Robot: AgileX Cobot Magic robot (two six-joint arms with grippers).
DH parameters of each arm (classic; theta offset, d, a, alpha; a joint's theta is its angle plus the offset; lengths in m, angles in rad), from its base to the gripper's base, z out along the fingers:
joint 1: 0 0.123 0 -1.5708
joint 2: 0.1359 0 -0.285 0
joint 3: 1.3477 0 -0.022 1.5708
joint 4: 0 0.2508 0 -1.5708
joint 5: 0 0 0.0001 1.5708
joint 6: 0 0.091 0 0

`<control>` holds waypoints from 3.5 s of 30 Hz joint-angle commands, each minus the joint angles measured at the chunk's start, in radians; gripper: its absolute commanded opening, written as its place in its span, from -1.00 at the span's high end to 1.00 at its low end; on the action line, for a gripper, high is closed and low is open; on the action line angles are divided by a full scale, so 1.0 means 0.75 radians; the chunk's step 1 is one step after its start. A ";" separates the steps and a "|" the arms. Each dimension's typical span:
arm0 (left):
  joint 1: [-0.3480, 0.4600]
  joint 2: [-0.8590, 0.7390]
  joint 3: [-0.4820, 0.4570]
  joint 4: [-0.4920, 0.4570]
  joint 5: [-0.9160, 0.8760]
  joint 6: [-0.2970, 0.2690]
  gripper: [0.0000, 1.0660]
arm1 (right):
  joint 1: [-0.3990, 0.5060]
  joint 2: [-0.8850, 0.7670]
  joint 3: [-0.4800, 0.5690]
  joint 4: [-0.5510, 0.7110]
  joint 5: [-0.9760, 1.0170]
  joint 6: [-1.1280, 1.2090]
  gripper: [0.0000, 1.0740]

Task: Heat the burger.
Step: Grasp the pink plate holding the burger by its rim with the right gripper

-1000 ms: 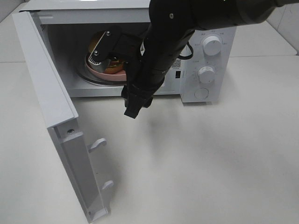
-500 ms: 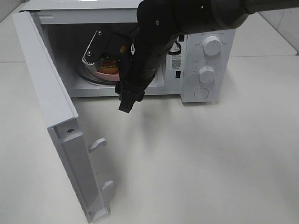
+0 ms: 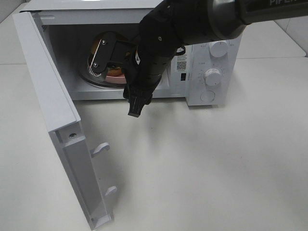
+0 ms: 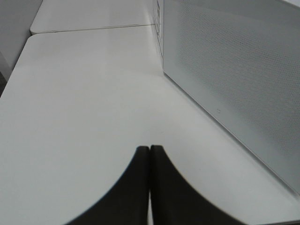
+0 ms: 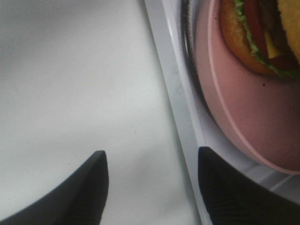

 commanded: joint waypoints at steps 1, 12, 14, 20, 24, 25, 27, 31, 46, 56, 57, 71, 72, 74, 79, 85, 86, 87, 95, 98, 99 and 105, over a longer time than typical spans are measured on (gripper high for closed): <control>0.001 -0.013 0.001 -0.004 -0.016 0.004 0.99 | 0.005 0.005 -0.012 -0.065 -0.040 0.055 -0.05; 0.001 -0.013 0.001 -0.004 -0.016 0.004 0.99 | 0.005 0.005 -0.012 -0.171 -0.164 0.127 -0.10; 0.001 -0.013 0.001 -0.004 -0.016 0.004 0.99 | 0.005 0.005 -0.012 -0.171 -0.183 0.127 -0.15; 0.001 -0.013 0.001 -0.004 -0.016 0.004 0.99 | 0.005 0.005 -0.012 -0.201 -0.219 0.125 -0.26; 0.001 -0.013 0.001 -0.004 -0.016 0.004 0.99 | 0.005 0.036 -0.013 -0.237 -0.236 0.125 -0.31; 0.001 -0.013 0.001 -0.004 -0.016 0.004 0.99 | 0.004 0.055 -0.013 -0.237 -0.236 0.127 -0.31; 0.001 -0.013 0.001 -0.004 -0.016 0.004 0.99 | 0.000 0.065 -0.013 -0.239 -0.241 0.127 -0.31; 0.001 -0.013 0.001 -0.004 -0.016 0.004 0.99 | 0.000 0.091 -0.013 -0.241 -0.251 0.131 -0.31; 0.001 -0.013 0.001 -0.004 -0.016 0.004 0.99 | 0.000 0.113 -0.013 -0.507 -0.311 0.383 -0.31; 0.001 -0.013 0.001 -0.004 -0.016 0.004 0.99 | -0.037 0.145 -0.031 -0.567 -0.316 0.395 -0.31; 0.001 -0.013 0.001 -0.004 -0.016 0.004 0.99 | -0.037 0.145 -0.031 -0.567 -0.316 0.395 -0.31; 0.001 -0.013 0.001 -0.004 -0.016 0.005 0.99 | -0.061 0.285 -0.173 -0.569 -0.301 0.405 -0.31; 0.001 -0.013 0.001 -0.004 -0.016 0.005 0.99 | -0.064 0.301 -0.185 -0.575 -0.297 0.405 -0.31; 0.001 -0.013 0.001 -0.004 -0.016 0.005 0.99 | -0.075 0.311 -0.189 -0.576 -0.307 0.411 -0.31; 0.001 -0.013 0.001 -0.004 -0.016 0.005 0.99 | -0.077 0.332 -0.189 -0.576 -0.300 0.429 -0.26; 0.001 -0.013 0.001 -0.004 -0.016 0.005 0.99 | -0.077 0.335 -0.189 -0.576 -0.289 0.429 -0.09; 0.001 -0.013 0.001 -0.004 -0.016 0.005 0.99 | -0.077 0.335 -0.189 -0.576 -0.289 0.429 -0.09; 0.001 -0.013 0.001 -0.004 -0.016 0.005 0.99 | -0.077 0.341 -0.189 -0.576 -0.299 0.429 -0.06; 0.001 -0.013 0.001 -0.004 -0.016 0.005 0.99 | -0.077 0.347 -0.189 -0.577 -0.299 0.429 0.29; 0.001 -0.013 0.001 -0.004 -0.016 0.005 0.99 | -0.077 0.347 -0.189 -0.577 -0.268 0.429 0.67; 0.001 -0.013 0.001 -0.004 -0.016 0.005 0.99 | -0.077 0.347 -0.189 -0.577 -0.256 0.429 0.74; 0.001 -0.013 0.001 -0.004 -0.016 0.005 0.99 | -0.077 0.345 -0.189 -0.577 -0.223 0.431 1.00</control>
